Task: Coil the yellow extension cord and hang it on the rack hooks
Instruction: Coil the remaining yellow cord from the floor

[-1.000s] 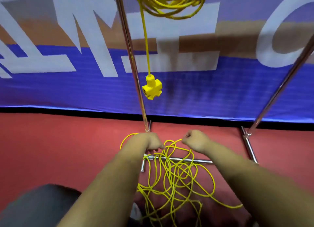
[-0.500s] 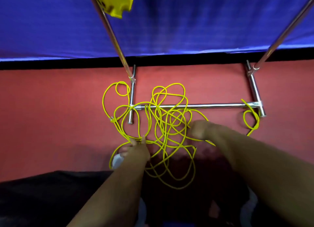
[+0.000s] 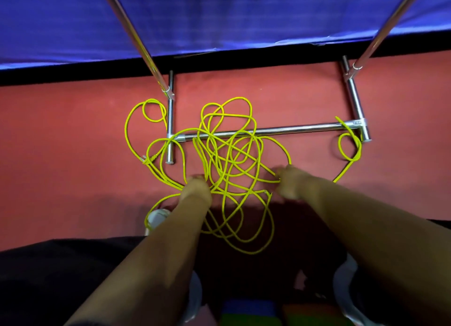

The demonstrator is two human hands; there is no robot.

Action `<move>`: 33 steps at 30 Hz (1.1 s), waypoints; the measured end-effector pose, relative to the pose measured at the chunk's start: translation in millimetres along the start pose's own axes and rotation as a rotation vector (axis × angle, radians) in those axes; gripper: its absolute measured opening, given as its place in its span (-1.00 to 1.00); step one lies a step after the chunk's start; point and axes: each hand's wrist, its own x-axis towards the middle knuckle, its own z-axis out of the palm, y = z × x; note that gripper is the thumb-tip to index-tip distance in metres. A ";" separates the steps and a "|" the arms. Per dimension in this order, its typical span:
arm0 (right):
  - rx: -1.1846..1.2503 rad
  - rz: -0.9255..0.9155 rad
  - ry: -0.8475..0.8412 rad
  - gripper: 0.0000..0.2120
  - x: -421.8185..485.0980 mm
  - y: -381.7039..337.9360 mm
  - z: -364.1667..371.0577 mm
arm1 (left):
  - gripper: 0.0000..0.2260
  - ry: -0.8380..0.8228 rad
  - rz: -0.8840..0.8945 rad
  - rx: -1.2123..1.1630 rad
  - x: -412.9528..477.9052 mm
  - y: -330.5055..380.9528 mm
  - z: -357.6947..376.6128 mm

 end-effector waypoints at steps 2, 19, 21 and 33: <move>0.053 -0.002 0.003 -0.26 0.1 2.5 3.2 | -0.67 0.027 0.050 0.018 -0.7 3.5 -8.5; 0.312 0.042 0.246 -0.56 13.9 4.4 -21.4 | -0.79 -0.086 0.446 -0.725 -11.2 116.3 -57.5; 0.336 0.118 0.315 -0.57 17.9 11.1 -24.8 | -0.77 -0.018 0.478 -0.612 -12.3 111.5 -60.8; 0.413 0.097 0.550 -0.68 10.4 3.5 -14.7 | -0.30 0.024 -0.479 -0.433 10.4 -30.6 -23.8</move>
